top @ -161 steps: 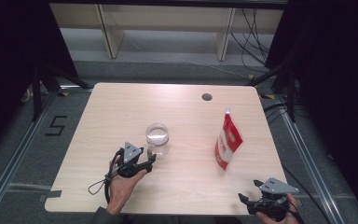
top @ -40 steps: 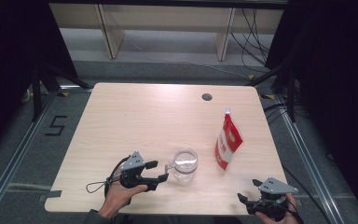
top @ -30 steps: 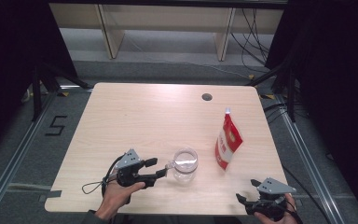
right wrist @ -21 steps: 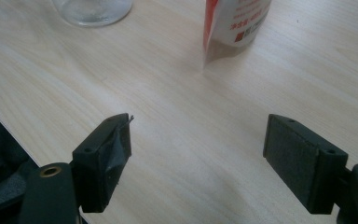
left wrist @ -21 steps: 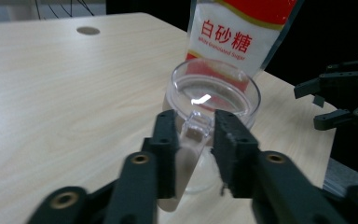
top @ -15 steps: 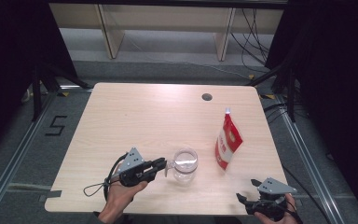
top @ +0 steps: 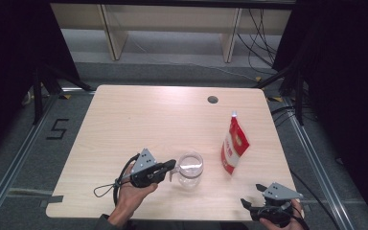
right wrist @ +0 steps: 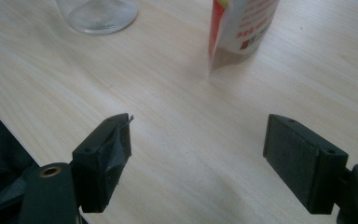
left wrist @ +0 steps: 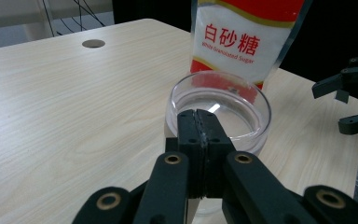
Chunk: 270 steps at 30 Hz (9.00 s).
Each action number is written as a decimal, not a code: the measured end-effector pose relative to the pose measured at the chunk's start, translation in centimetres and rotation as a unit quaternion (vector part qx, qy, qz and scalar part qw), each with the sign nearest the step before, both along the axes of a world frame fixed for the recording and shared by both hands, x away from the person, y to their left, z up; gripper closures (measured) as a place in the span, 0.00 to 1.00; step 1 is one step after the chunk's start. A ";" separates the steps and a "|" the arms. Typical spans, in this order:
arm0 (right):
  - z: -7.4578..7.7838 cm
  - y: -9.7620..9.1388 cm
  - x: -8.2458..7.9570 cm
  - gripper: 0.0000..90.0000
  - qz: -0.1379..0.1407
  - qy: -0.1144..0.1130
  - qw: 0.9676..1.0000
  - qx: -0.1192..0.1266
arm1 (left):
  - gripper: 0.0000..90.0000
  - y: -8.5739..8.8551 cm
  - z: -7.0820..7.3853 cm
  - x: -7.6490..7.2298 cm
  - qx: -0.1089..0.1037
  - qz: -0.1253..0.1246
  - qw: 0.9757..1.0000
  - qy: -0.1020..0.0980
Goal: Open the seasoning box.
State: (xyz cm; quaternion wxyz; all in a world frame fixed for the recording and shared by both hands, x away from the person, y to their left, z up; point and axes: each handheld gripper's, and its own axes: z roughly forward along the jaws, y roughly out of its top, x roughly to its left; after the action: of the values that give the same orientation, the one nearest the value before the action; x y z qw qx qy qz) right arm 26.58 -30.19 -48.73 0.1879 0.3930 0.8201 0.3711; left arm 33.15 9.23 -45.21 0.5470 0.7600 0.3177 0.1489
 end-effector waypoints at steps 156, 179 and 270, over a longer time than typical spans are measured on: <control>4.3 16.0 5.1 0.90 0.186 -0.140 0.967 0.105 | 0.29 4.1 -4.0 -2.5 0.041 0.064 0.995 0.057; 3.7 9.5 1.2 0.54 0.077 -0.145 0.982 0.099 | 0.28 3.9 -4.2 -2.4 0.038 0.060 0.995 0.066; -1.4 5.9 9.2 0.27 -0.096 -0.157 0.976 0.119 | 0.24 3.8 -4.3 -2.3 0.038 0.057 0.995 0.070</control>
State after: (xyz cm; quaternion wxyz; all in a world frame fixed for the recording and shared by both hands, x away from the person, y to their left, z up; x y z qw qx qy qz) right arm 35.79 -24.25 -50.12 0.3010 0.4263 0.6888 0.5033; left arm 30.88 12.99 -49.56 0.4846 0.7694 0.3924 0.1386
